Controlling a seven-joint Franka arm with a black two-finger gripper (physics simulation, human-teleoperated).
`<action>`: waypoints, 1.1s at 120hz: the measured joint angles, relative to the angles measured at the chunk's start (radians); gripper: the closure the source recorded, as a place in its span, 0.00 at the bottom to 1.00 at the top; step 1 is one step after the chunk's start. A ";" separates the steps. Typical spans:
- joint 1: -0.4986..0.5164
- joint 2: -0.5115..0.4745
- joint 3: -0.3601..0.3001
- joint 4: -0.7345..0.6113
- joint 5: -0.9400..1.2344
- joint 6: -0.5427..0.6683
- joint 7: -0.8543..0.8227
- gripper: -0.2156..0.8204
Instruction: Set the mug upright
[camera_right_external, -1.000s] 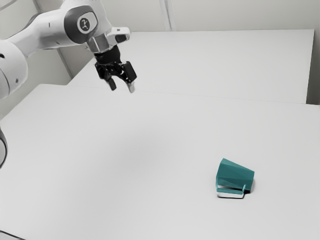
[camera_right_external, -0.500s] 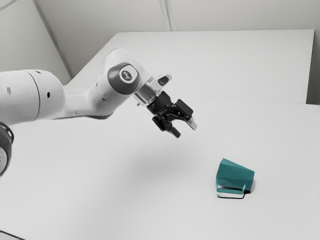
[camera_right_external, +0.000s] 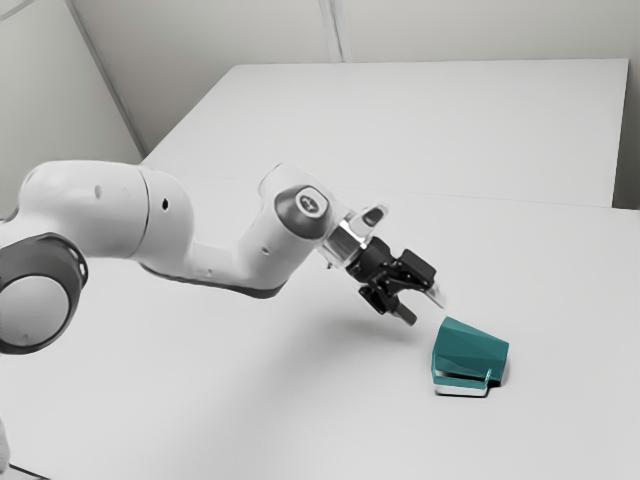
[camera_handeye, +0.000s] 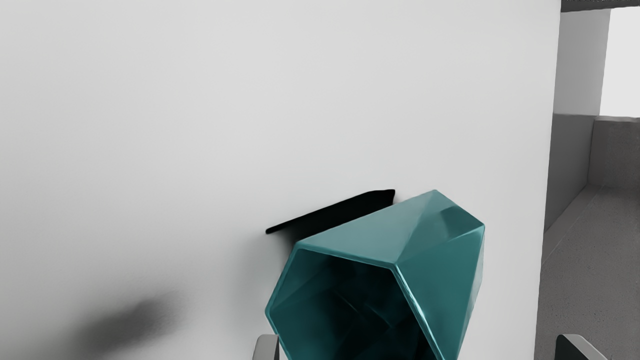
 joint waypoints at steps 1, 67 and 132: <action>0.000 0.002 -0.002 0.000 -0.006 0.002 0.002 0.21; -0.028 0.036 -0.075 -0.034 -0.228 0.098 0.080 0.50; -0.026 -0.024 -0.111 -0.021 -0.217 0.109 0.109 0.94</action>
